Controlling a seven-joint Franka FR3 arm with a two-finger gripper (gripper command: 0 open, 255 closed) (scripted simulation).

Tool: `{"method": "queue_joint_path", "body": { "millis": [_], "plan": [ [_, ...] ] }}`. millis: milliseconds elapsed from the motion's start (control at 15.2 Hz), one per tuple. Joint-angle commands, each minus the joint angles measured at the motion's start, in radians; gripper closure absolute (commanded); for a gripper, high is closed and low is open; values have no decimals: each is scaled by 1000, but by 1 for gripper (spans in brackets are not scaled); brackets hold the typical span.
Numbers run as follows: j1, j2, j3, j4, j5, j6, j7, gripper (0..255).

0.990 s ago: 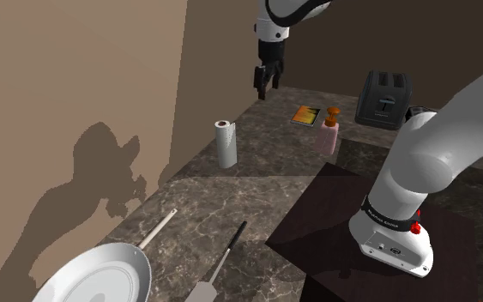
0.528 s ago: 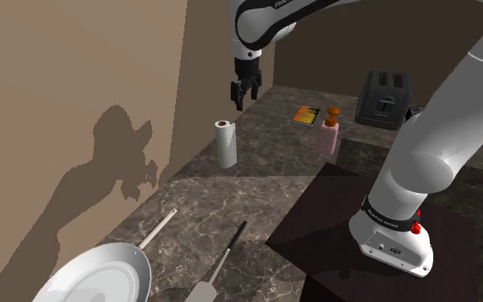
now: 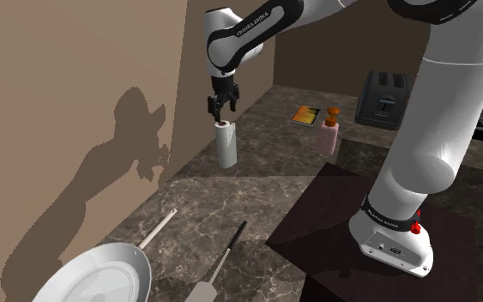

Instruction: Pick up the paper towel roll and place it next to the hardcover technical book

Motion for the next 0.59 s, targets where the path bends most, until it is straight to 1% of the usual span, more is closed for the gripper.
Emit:
{"method": "queue_joint_path", "body": {
  "millis": [0,66,132,528],
  "plan": [
    [3,79,1,62,-5,16,12,0],
    [6,119,2,96,-7,20,19,0],
    [7,129,2,106,-8,21,20,0],
    [6,168,-1,76,-13,90,24,0]
  ]
}}
